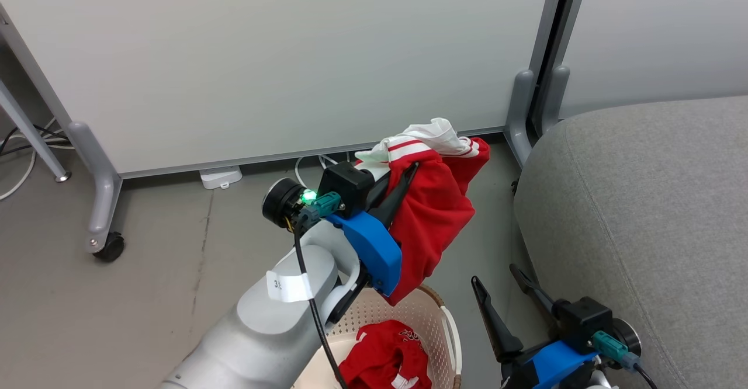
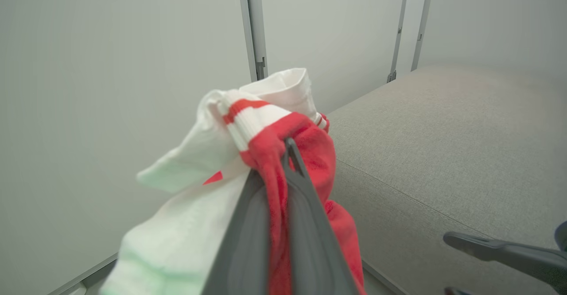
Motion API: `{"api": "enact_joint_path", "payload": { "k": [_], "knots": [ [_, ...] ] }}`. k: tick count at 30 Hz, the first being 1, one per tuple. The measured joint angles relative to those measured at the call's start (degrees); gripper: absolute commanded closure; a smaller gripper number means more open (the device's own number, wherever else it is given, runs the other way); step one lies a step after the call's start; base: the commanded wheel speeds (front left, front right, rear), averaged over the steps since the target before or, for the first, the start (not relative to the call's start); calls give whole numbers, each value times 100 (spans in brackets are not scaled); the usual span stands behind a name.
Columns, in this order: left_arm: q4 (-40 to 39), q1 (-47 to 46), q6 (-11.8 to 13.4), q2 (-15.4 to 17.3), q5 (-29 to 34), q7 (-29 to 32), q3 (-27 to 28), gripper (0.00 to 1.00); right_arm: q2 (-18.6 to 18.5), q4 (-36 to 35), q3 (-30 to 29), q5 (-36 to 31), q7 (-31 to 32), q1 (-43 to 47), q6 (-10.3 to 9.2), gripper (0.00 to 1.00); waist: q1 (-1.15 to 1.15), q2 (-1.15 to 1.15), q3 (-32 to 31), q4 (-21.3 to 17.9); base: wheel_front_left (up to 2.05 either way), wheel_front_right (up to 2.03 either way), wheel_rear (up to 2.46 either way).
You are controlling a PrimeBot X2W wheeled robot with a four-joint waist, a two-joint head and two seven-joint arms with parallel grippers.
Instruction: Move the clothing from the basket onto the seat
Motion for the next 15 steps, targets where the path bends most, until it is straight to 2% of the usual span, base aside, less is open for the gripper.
{"api": "enact_joint_path", "payload": {
  "k": [9, 15],
  "knots": [
    [149, -75, 44, 0, -197, -62, -263, 100, 0, 20, -47, -1, 12, -119, 0, 0, 0, 0, 52, -25, 0, 0, 0],
    [203, -92, 68, 0, -293, -96, -371, 100, 0, -103, -65, -166, 230, -457, 0, 0, 0, 0, 96, -55, 0, 0, 0]
  ]
}}
